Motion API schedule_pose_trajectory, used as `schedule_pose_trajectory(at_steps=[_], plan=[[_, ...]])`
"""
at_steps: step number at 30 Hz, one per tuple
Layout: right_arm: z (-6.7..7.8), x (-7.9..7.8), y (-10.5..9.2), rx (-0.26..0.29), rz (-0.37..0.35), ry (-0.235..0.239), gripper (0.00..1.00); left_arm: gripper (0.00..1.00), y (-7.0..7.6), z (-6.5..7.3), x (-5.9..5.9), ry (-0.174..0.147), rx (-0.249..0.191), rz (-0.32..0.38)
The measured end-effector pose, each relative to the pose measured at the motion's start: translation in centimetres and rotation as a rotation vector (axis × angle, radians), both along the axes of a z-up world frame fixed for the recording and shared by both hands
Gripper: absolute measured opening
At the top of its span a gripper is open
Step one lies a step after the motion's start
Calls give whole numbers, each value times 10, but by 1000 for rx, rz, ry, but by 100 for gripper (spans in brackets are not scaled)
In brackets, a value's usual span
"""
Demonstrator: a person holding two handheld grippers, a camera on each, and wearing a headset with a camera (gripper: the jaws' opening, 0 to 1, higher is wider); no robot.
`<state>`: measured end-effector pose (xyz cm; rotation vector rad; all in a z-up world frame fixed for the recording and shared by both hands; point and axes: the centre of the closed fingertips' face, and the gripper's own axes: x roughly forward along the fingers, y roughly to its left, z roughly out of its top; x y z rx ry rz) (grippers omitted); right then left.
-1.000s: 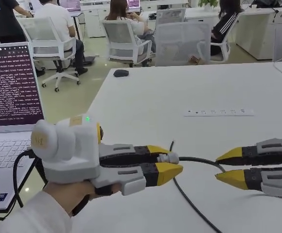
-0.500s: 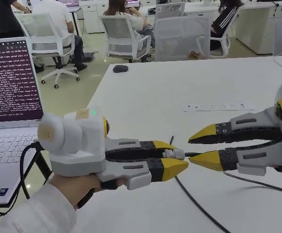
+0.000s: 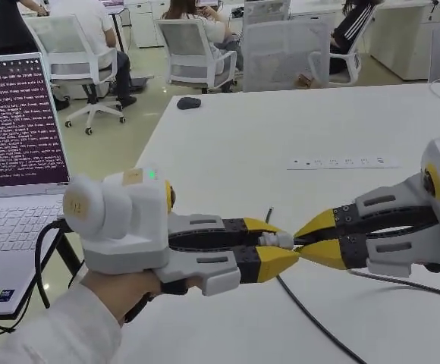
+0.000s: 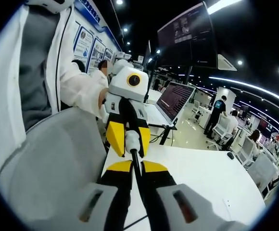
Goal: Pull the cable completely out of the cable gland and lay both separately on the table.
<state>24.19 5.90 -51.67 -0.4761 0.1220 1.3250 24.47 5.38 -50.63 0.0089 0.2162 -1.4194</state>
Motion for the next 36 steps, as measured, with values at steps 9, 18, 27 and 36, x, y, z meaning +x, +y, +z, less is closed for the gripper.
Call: schedule_pose_trajectory(at_steps=[9, 18, 27, 36], plan=[[-2, 3, -6, 8, -26, 7, 6, 17, 7, 1, 4, 4, -3, 15], [-7, 9, -27, 2, -87, 23, 5, 17, 20, 2, 10, 8, -2, 40], [-10, 10, -45, 6, -139, 35, 6, 17, 25, 5, 11, 9, -4, 54], [-18, 5, -46, -10, -141, 62, 5, 17, 21, 6, 9, 2, -2, 54]])
